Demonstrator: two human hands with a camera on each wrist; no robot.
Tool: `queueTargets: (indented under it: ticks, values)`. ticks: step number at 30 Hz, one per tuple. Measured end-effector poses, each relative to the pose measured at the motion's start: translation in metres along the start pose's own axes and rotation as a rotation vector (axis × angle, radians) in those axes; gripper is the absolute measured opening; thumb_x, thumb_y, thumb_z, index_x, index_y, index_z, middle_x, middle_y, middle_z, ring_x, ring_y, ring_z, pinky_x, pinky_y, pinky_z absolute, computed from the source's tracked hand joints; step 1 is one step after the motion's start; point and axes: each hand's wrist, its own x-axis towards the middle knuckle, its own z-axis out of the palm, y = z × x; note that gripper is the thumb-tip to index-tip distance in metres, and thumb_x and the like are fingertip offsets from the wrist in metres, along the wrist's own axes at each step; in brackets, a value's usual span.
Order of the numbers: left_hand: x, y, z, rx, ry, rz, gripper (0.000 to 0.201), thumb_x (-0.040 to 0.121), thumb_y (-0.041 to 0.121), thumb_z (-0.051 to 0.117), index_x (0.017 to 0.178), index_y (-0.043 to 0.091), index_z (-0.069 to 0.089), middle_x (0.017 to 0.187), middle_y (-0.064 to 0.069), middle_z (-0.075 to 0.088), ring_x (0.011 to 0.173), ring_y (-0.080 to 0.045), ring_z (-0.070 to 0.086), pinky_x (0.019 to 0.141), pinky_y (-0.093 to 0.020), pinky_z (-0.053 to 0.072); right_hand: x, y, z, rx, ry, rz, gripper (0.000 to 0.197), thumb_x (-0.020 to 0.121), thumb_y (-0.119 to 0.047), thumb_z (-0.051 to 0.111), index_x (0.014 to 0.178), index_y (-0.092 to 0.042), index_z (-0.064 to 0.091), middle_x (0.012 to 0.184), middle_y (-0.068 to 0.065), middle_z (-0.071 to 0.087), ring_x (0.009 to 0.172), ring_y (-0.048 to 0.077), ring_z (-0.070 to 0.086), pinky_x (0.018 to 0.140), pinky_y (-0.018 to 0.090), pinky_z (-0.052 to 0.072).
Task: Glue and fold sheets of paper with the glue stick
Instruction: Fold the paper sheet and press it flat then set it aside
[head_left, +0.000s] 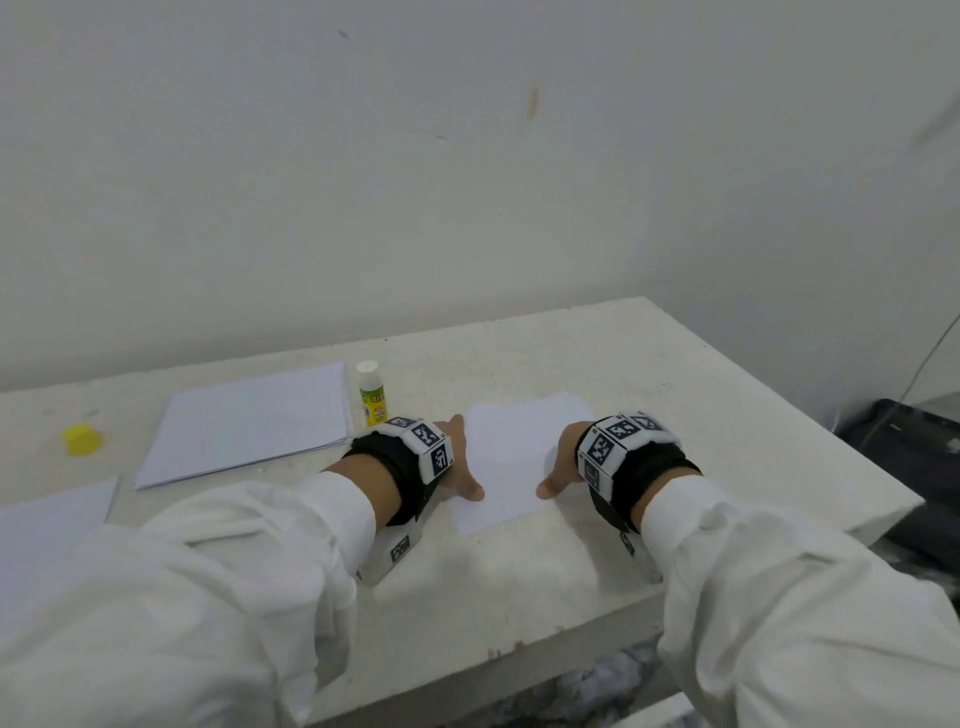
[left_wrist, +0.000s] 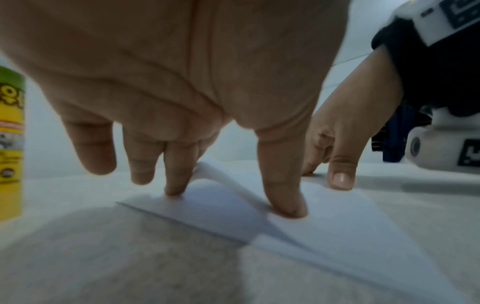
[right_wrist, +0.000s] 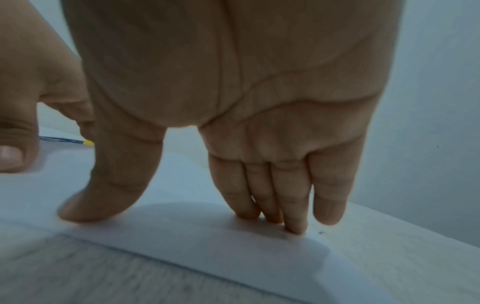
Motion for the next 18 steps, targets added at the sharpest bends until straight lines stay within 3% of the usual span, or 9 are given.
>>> queueTargets:
  ticks: [2,5,7,10,13,16,18]
  values:
    - [-0.003,0.006,-0.001,-0.087,0.019,0.025,0.108,0.072,0.041,0.079,0.149,0.014,0.008,0.143,-0.010,0.043,0.124,-0.032,0.048,0.101,-0.043,0.042,0.003,0.000,0.002,-0.004,0.021,-0.005,0.069,0.059,-0.072,0.070,0.098,-0.016,0.064,0.105,0.005,0.068,0.100,0.029,0.063,0.093,0.044,0.049]
    - [-0.010,0.012,-0.002,-0.334,0.106,-0.008,0.120,0.072,0.030,0.081,0.151,0.027,-0.009,0.147,-0.015,0.030,0.127,-0.035,0.044,0.101,-0.042,0.043,0.009,0.001,0.007,0.015,0.044,-0.010,0.073,0.052,-0.075,0.070,0.091,-0.014,0.063,0.097,0.006,0.069,0.096,0.030,0.062,0.089,0.046,0.050]
    - [-0.015,0.013,-0.004,-0.599,0.175,-0.096,0.107,0.072,0.018,0.081,0.150,0.035,0.010,0.141,-0.018,0.029,0.118,-0.038,0.049,0.090,-0.043,0.052,0.004,0.001,0.008,0.022,0.045,-0.029,0.066,0.059,-0.073,0.068,0.088,-0.015,0.061,0.097,0.005,0.068,0.097,0.029,0.062,0.091,0.045,0.049]
    - [-0.020,0.010,-0.003,-0.978,0.131,-0.143,0.063,0.078,-0.008,0.069,0.131,0.018,0.047,0.118,-0.017,0.050,0.103,-0.037,0.059,0.084,-0.047,0.055,-0.005,0.003,0.009,0.038,0.063,-0.051,0.064,0.073,-0.064,0.065,0.109,-0.013,0.056,0.115,0.006,0.063,0.109,0.030,0.058,0.098,0.043,0.044]
    - [-0.027,0.008,0.002,-1.032,-0.008,-0.155,0.038,0.086,-0.011,0.058,0.120,0.005,0.058,0.095,-0.014,0.059,0.080,-0.029,0.061,0.087,-0.041,0.053,-0.022,0.002,0.010,0.096,0.119,-0.063,0.080,0.076,-0.052,0.069,0.135,-0.009,0.036,0.131,0.011,0.051,0.118,0.031,0.052,0.099,0.043,0.043]
    - [-0.027,0.005,0.006,-1.119,-0.047,-0.189,0.036,0.088,-0.010,0.058,0.123,-0.004,0.056,0.088,-0.014,0.059,0.068,-0.027,0.058,0.087,-0.043,0.054,-0.045,0.001,0.008,0.179,0.221,-0.228,0.043,0.087,-0.023,0.061,0.127,-0.009,0.053,0.128,0.009,0.052,0.113,0.026,0.054,0.094,0.032,0.046]
    - [-0.026,0.001,0.008,-1.223,-0.068,-0.220,0.033,0.088,-0.011,0.055,0.121,-0.009,0.053,0.083,-0.019,0.056,0.070,-0.033,0.061,0.074,-0.046,0.057,-0.068,-0.003,0.007,0.254,0.194,-0.407,0.031,0.090,-0.011,0.055,0.118,-0.010,0.065,0.116,0.001,0.061,0.103,0.017,0.057,0.083,0.017,0.044]
